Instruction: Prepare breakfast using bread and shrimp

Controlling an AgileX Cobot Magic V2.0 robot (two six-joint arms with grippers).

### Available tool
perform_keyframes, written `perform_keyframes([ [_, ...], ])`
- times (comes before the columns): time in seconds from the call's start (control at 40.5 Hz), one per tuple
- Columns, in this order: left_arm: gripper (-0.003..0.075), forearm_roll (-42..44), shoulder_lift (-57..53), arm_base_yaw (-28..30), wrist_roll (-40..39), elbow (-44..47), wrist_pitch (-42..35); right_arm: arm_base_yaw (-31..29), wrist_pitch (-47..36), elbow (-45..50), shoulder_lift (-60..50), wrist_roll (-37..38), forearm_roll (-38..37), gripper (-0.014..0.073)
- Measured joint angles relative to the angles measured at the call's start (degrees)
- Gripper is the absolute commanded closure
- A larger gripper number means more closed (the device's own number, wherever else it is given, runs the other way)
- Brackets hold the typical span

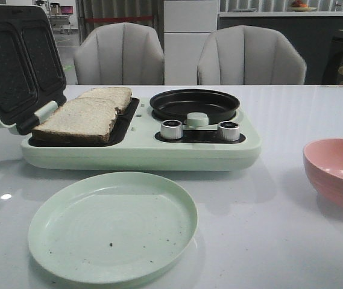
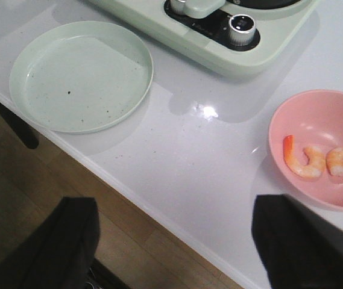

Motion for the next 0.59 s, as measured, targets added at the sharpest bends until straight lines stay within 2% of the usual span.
perform_keyframes([
  [0.37,0.0242,0.0,0.3,0.0,0.0,-0.1,0.3,0.0,0.8,0.6,-1.8,0.0,-0.2,-0.0026],
  [0.493,0.0297,2.0,3.6,0.0,0.0,-2.5,4.1,0.0,0.8,0.6,-1.8,0.0,-0.2,-0.0026],
  [0.592,0.0374,4.1,8.4,0.0,0.0,-5.2,9.3,0.0,0.8,0.6,-1.8,0.0,-0.2,-0.0026],
])
